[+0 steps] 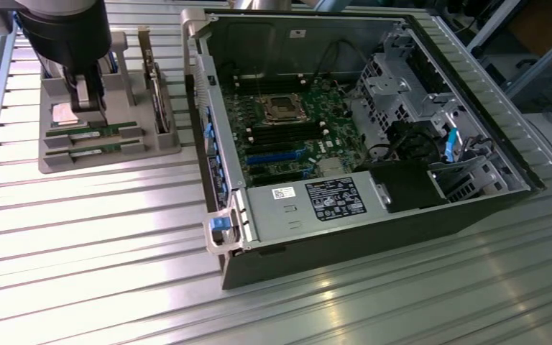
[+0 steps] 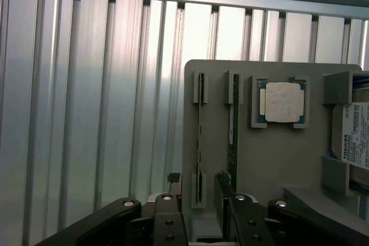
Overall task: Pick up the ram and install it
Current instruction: 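Pick up the ram and move it above insertion slot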
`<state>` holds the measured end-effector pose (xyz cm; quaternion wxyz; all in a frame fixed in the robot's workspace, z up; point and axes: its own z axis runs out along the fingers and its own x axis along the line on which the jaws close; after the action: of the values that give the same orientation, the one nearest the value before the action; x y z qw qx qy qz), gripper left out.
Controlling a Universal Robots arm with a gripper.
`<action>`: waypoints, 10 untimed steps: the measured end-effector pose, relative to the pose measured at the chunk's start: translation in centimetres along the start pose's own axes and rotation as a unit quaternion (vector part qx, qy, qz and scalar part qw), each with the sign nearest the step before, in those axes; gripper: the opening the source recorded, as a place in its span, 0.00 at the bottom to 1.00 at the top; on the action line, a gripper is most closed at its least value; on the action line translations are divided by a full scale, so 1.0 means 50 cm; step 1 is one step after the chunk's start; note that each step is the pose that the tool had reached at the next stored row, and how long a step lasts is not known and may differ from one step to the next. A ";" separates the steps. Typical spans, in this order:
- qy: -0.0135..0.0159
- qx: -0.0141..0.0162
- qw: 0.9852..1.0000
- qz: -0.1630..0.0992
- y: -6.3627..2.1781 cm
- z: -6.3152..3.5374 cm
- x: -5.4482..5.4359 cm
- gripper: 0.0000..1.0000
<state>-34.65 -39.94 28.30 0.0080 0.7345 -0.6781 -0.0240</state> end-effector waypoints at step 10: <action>0.000 0.000 1.000 0.000 -0.001 0.018 0.001 0.36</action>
<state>-34.66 -39.95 27.42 0.0080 0.7345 -0.6781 -0.0240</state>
